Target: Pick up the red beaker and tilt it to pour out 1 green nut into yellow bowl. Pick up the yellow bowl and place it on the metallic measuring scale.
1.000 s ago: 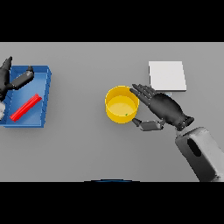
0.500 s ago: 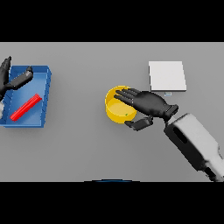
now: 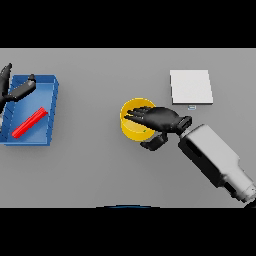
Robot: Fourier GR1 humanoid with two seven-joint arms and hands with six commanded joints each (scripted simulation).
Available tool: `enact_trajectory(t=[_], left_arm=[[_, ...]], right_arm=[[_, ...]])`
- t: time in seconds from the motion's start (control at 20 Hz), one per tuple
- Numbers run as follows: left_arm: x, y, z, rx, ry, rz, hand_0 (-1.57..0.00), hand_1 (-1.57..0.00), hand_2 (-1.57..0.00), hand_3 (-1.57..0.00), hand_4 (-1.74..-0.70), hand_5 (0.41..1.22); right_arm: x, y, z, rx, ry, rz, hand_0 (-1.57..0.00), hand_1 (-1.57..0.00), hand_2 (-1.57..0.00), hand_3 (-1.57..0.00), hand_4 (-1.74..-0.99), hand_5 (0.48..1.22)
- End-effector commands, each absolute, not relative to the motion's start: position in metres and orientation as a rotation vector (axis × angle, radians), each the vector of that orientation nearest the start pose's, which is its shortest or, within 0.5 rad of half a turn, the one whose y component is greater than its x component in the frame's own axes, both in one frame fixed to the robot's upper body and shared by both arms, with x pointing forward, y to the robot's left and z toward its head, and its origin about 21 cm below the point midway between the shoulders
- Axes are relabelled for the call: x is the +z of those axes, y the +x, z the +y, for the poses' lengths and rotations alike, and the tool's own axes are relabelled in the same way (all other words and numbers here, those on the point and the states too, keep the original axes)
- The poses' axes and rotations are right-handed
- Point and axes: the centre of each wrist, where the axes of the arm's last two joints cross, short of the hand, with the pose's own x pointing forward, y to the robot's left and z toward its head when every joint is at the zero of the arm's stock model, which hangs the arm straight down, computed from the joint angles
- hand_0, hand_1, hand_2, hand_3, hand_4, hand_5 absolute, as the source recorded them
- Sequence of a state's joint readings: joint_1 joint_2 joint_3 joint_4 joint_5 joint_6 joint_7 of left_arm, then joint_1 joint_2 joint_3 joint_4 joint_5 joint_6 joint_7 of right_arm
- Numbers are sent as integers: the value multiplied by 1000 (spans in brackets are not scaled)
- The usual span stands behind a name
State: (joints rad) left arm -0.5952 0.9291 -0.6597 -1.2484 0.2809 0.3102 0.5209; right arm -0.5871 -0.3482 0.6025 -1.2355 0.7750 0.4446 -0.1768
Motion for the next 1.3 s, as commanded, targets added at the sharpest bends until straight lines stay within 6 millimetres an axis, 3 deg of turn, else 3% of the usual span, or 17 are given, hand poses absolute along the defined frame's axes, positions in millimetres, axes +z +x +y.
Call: enact_trajectory(t=[0.0, 0.25, 0.4, 0.5, 0.6, 0.75, 0.85, 0.95, 1.25], left_arm=[[113, 344, 319, -538, 728, -1074, 1, 1, 1, 1, -799, 737], [113, 344, 322, -534, 728, -1076, 1, 1, 1, 1, -793, 731], [117, 347, 320, -534, 737, -1075, 1, 1, 1, 1, -792, 725], [112, 344, 321, -536, 734, -1078, 1, 1, 1, 1, -793, 722], [115, 342, 319, -537, 729, -1093, 1, 1, 1, 1, -795, 725], [115, 341, 322, -528, 737, -1079, 1, 1, 1, 1, -799, 728], [116, 341, 321, -528, 733, -1083, 1, 1, 1, 1, -799, 727], [117, 339, 320, -532, 728, -1097, 1, 1, 1, 1, -802, 725], [119, 340, 319, -531, 740, -1083, 1, 1, 1, 1, -802, 724]], right_arm=[[51, 344, -145, 1921, -262, -1309, 1, 1, 1, 1, -1300, 671], [49, 343, -138, 1989, -249, -1247, 1, 1, 1, 1, -1304, 713], [45, 340, -129, 2001, -278, -1219, -16, -40, -68, -94, -1339, 784], [45, 341, -130, 2030, -286, -1214, -258, -236, -233, -249, -1387, 900], [45, 342, -134, 2031, -278, -1196, -721, -664, -624, -472, -1488, 1016], [48, 342, -134, 2058, -235, -1155, -1136, -1107, -1086, -867, -1604, 1116], [49, 344, -132, 2049, -235, -1140, -1292, -1274, -1261, -1019, -1649, 1154], [52, 345, -134, 2048, -213, -1147, -1393, -1381, -1314, -1142, -1682, 1178], [65, 346, -143, 2034, -251, -1162, -1524, -1521, -1470, -1192, -1726, 1210]])
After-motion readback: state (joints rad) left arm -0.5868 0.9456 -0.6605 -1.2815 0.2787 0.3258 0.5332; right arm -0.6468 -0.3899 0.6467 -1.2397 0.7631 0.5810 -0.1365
